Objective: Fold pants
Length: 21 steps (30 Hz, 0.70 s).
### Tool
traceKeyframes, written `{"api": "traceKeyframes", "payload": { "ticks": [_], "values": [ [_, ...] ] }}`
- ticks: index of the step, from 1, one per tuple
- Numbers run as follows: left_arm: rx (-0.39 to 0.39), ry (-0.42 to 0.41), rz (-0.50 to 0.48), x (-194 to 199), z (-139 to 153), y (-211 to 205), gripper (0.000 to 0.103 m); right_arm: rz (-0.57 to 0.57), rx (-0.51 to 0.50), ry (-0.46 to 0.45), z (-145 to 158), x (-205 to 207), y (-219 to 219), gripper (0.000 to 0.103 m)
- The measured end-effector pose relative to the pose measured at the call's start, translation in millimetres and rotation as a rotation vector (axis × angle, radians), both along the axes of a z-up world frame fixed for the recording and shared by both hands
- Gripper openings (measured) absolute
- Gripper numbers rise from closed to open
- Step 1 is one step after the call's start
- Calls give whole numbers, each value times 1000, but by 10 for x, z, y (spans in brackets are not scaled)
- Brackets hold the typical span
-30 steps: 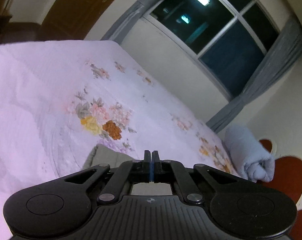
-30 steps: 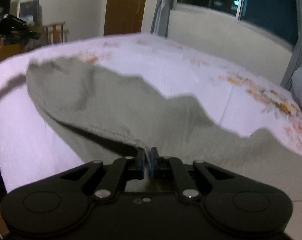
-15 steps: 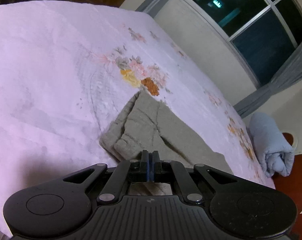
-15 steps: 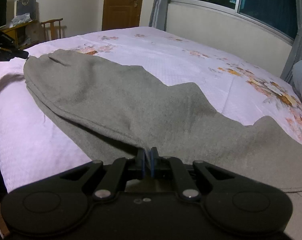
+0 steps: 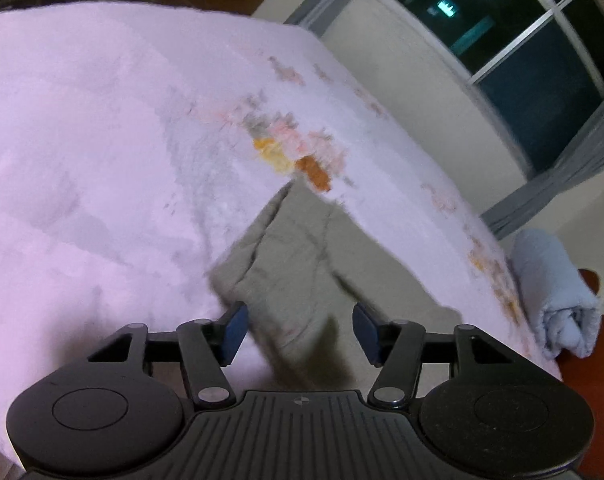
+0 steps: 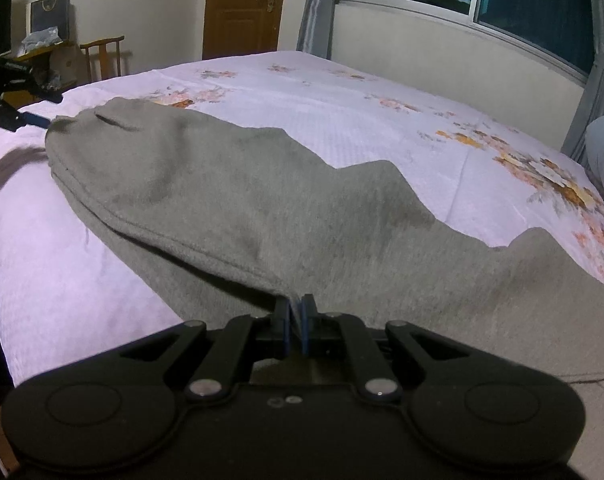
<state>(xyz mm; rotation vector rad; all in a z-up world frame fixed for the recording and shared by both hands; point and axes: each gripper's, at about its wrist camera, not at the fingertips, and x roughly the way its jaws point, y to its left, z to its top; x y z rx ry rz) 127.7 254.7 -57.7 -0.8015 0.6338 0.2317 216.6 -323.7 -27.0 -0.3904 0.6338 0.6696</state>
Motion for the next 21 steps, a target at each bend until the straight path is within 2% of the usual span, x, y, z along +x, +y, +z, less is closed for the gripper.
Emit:
{"api": "traceKeyframes", "payload": {
  "ticks": [3,4,8,14,21],
  "values": [
    [-10,13,8,55,-68,-6,53,-1,0,3,-8,1,-3,0],
    [-11,16,13,80,-67,-12,39,-2,1,4,-6,1,-5,0],
    [44,52,-9,195,-15,-75,28,-6,2,5,0,1,-2,0],
    [101,67,-31,188,58,-116,25,-12,8,7,-18,-1,-13,0],
    [129,71,-17,194,127,-166,28,-20,18,5,-8,16,-21,0]
  ]
}}
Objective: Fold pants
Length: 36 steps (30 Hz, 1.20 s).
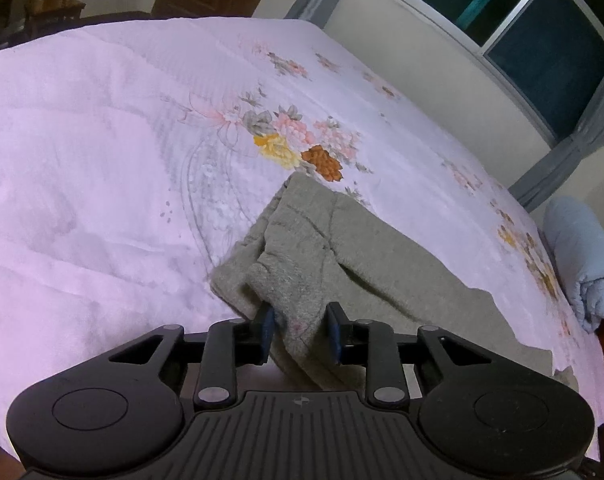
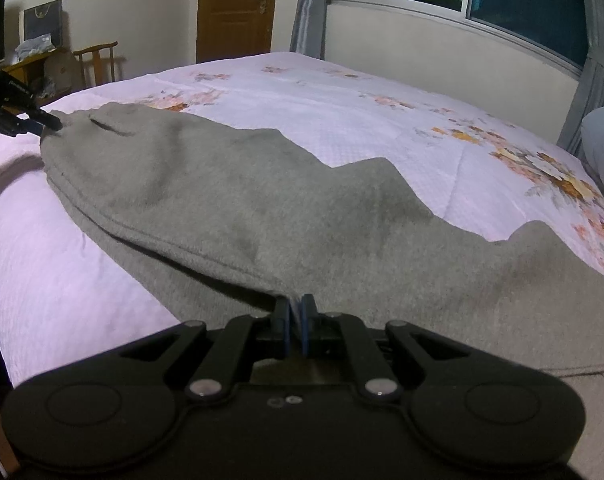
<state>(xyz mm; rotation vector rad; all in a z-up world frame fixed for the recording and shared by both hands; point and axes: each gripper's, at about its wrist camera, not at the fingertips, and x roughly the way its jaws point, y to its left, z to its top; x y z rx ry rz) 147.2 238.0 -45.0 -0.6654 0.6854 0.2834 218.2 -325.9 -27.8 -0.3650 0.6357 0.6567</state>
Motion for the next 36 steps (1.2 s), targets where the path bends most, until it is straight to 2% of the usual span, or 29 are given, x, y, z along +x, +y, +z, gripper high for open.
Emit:
{"api": "traceKeyframes", "payload": {
  "ticks": [4,7,11,13,16,17,18,19,20,21,23,24,26,28,32,35,36],
  "values": [
    [57,14,-19,12,48,-73,26,-17,12,-14,27,-8,9,0],
    [48,-4,-21,-32,106,-61,25,-43,73,-21,97,-11,-29,0],
    [40,-31,-51,48,255,26,24,-49,75,-15,134,31,-8,0],
    [40,-73,-78,121,407,69,24,-63,102,-18,207,68,-11,0],
    [26,-182,-103,136,686,160,23,-81,152,-89,434,45,-25,0],
    [20,-185,-116,115,690,188,23,-80,162,-111,499,16,-29,0],
    [17,-166,-120,93,626,214,23,-68,148,-127,517,-20,-29,0],
    [11,-108,-134,90,460,252,23,-49,128,-133,476,-57,-27,0],
    [-23,-5,-153,98,173,315,23,-24,107,-93,343,-65,-30,0],
    [-50,62,-144,58,-58,357,23,-12,82,-34,202,-44,-22,0],
    [-84,50,-160,-80,-242,376,24,15,8,20,-93,-76,0,0],
    [-100,32,-148,-132,-251,388,23,0,31,30,-123,-76,-30,0],
    [-93,20,-143,-151,-205,368,23,-27,78,39,-103,-45,-61,0],
    [-56,23,-152,-114,-125,328,23,-23,63,28,-73,-33,-21,0],
    [-13,-85,-160,-111,117,314,23,-21,71,-24,34,-79,-18,0],
    [12,-100,-166,-2,181,351,24,-33,82,-44,64,-107,4,0],
    [8,-74,-168,50,131,385,24,-34,81,-29,27,-88,19,0]
  ]
}}
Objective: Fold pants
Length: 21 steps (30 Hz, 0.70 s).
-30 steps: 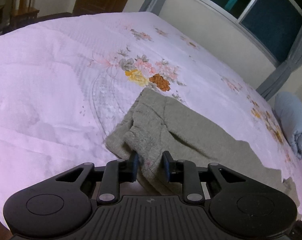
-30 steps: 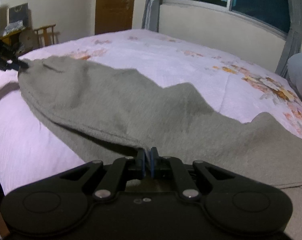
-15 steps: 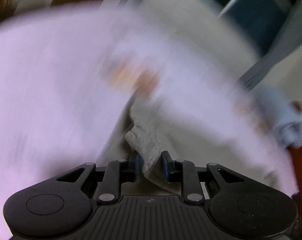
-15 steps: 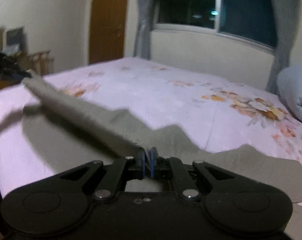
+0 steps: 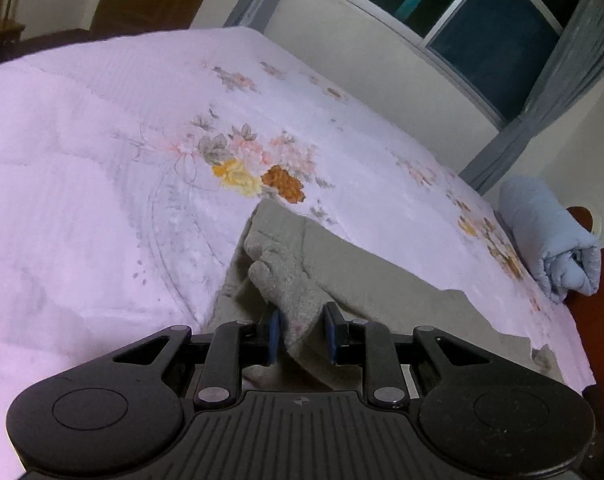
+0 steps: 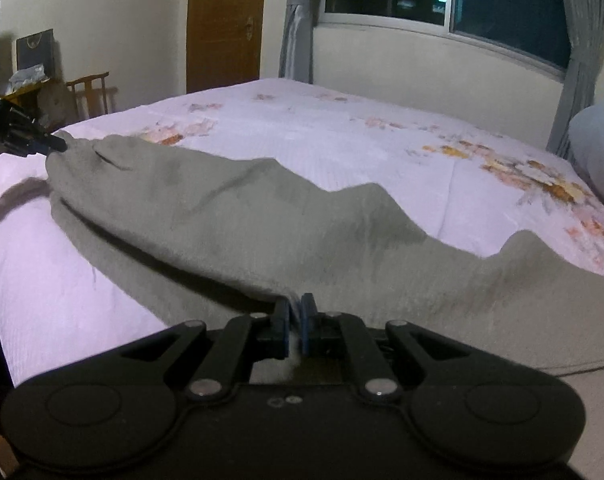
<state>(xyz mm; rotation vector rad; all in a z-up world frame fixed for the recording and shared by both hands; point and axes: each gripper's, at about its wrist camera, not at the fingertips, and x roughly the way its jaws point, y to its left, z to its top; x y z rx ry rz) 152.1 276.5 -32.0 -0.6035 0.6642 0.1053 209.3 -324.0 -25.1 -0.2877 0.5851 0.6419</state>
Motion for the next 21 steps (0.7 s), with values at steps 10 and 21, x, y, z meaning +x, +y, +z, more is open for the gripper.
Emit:
{"api": "traceKeyframes", "payload": {
  "ticks": [10,21],
  "values": [
    [-23,78,-43,37,-121,70,23,63,-49,35,-47,-30,0,0],
    [-56,68,-40,16,-190,103,24,59,-115,13,-95,-209,57,0]
  ]
}}
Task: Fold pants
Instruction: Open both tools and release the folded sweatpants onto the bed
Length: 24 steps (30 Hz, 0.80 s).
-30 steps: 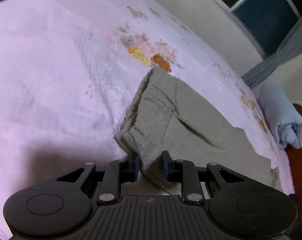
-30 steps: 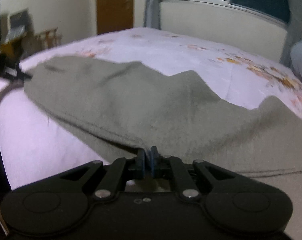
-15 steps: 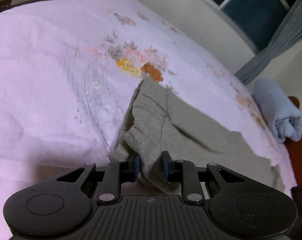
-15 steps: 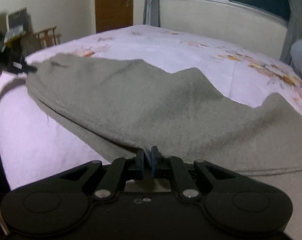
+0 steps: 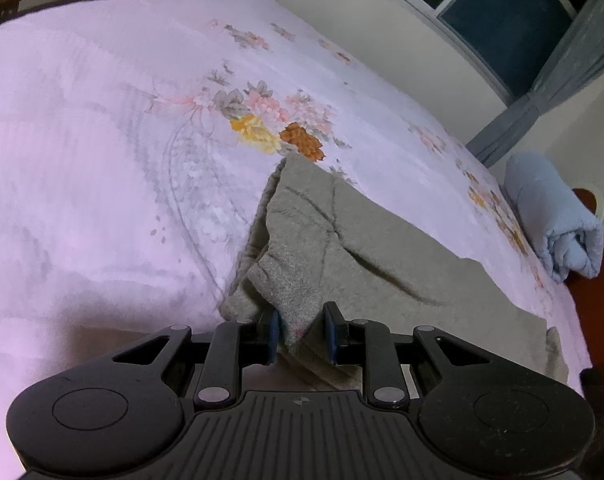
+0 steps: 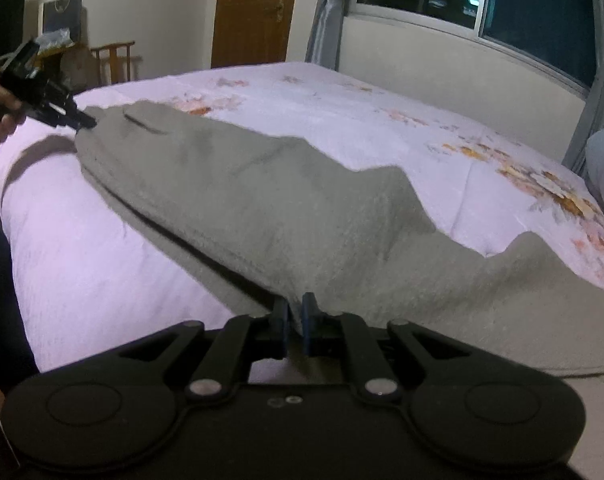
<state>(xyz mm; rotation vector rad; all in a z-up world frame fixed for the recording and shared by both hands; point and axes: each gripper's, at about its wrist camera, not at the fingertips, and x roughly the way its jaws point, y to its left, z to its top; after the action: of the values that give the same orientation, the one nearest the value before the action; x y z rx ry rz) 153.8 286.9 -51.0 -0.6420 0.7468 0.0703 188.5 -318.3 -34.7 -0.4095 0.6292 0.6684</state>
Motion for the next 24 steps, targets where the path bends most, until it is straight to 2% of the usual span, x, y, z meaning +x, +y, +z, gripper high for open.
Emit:
{"api": "traceKeyframes", "payload": {
  "ticks": [2,4,6,7,9,10,11,12,13,14,16,18,19,20,22,23,24],
  "values": [
    [0,5,4,15,-6,-2,24,-29,-15,19,-149,70,47,1],
    [13,10,4,23,12,-17,27,-52,1,30,-145,111,61,5],
    [53,24,23,-21,63,-51,43,-67,19,30,-54,100,2,11],
    [105,20,44,-82,117,-95,56,-79,28,16,21,61,-57,18],
    [222,-9,104,-253,237,-239,60,-137,86,-28,169,-33,-255,34],
    [265,-23,124,-329,281,-335,62,-182,139,-42,259,-63,-418,52],
    [304,-43,150,-404,316,-469,71,-238,192,-59,336,-83,-599,69],
    [328,-61,166,-447,336,-592,78,-292,238,-72,396,-85,-770,72],
    [350,-75,186,-473,356,-730,85,-353,277,-75,430,-59,-941,74],
    [356,-89,205,-481,372,-911,87,-431,302,-74,445,-28,-1131,78],
    [351,-125,200,-440,385,-1254,90,-596,387,-45,459,101,-1473,78],
    [362,-142,187,-328,398,-1614,94,-730,577,3,424,206,-1886,80],
    [363,-154,169,-273,387,-1788,95,-819,675,36,379,288,-2128,85],
    [372,-154,141,-187,358,-1972,95,-879,729,60,329,366,-2306,84],
    [425,-117,89,-30,266,-2233,95,-956,780,87,247,517,-2580,83],
    [454,-67,72,70,187,-2339,95,-981,797,110,209,615,-2697,81],
    [450,-27,54,149,122,-2390,95,-983,828,131,179,698,-2790,78]
  ]
}}
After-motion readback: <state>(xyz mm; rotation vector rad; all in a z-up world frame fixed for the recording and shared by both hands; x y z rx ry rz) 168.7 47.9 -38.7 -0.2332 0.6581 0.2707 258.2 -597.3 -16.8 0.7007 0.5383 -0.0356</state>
